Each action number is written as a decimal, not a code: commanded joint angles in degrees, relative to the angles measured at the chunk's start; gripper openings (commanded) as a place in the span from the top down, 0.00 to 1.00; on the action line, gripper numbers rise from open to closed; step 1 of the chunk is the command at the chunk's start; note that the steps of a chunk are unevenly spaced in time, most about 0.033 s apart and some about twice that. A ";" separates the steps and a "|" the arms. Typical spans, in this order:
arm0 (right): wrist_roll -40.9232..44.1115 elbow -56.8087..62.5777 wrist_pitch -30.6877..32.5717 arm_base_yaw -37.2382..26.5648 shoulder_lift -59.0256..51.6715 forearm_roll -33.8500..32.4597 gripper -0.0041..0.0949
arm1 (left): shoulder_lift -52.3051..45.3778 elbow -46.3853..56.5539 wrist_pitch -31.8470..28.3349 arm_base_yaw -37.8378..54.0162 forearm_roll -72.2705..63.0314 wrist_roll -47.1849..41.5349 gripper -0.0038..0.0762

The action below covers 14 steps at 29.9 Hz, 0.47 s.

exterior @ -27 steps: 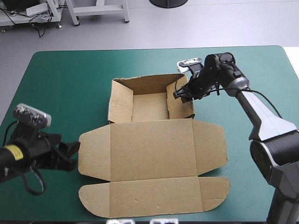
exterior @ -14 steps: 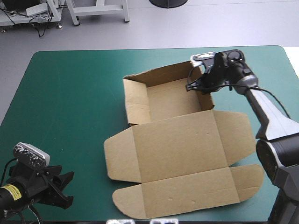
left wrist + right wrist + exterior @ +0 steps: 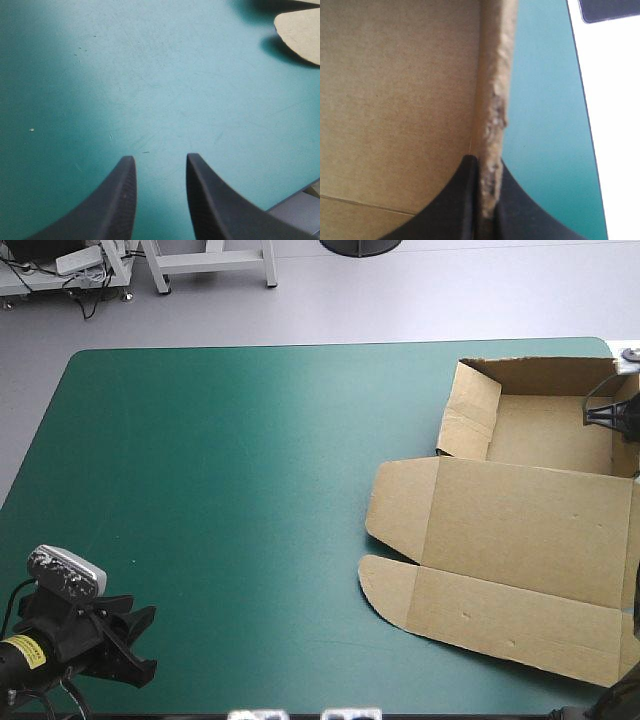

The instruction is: Fold the box

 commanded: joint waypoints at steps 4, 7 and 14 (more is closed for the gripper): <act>-6.47 0.67 -5.91 -0.17 -1.13 -2.64 0.72 | 0.37 -1.22 1.59 -0.11 -1.14 -0.02 0.66; -6.54 0.67 -6.68 -0.17 -1.09 -2.64 0.61 | 0.37 -1.22 1.59 -0.11 -1.14 -0.41 0.67; -8.31 0.67 -5.81 -0.17 -1.09 -2.89 0.53 | 0.37 -1.22 1.59 -0.11 -1.14 -0.30 0.68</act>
